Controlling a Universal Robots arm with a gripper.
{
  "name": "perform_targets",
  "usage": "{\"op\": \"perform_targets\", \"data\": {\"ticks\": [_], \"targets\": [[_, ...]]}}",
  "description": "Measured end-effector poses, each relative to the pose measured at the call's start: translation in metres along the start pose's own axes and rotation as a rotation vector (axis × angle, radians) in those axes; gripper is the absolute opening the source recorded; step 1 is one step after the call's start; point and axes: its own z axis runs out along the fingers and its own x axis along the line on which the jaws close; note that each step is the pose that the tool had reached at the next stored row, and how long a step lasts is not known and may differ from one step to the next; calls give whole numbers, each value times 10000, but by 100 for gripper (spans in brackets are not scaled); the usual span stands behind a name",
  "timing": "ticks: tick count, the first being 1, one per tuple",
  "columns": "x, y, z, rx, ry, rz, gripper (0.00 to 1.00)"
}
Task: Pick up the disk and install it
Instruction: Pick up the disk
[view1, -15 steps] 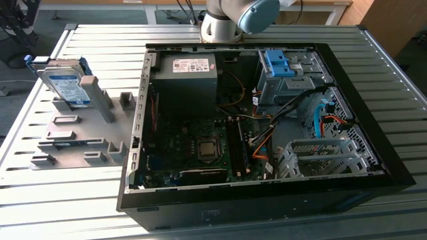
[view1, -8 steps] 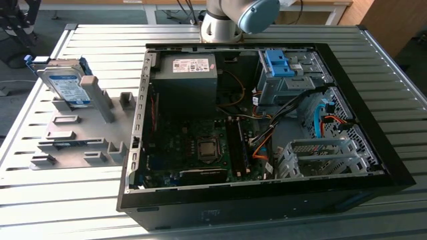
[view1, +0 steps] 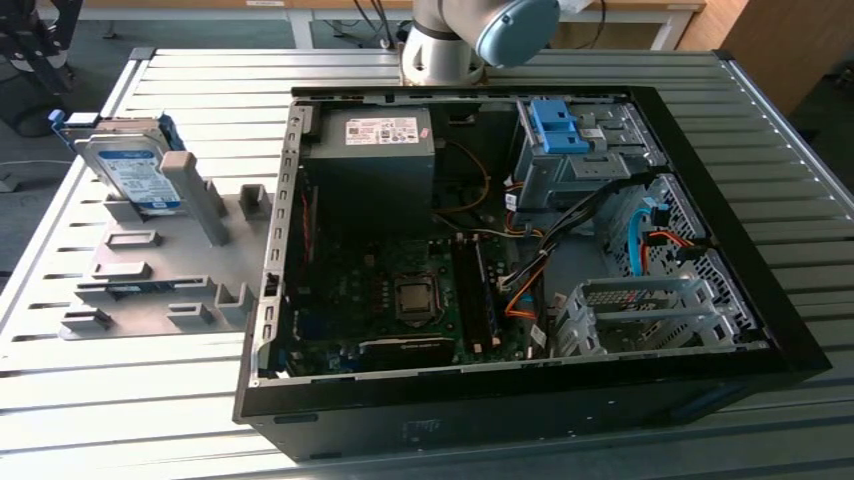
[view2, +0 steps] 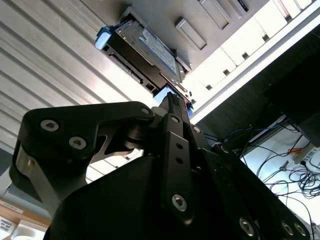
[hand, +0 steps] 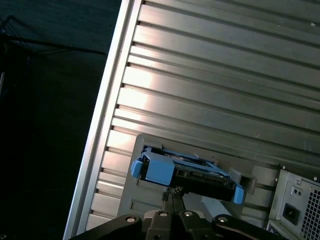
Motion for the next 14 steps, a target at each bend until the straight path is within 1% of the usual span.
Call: {"op": "perform_targets", "data": {"ticks": [7, 14], "targets": [[0, 0, 0, -1, 2, -85, 11], [0, 0, 0, -3, 6, -331, 11]]}}
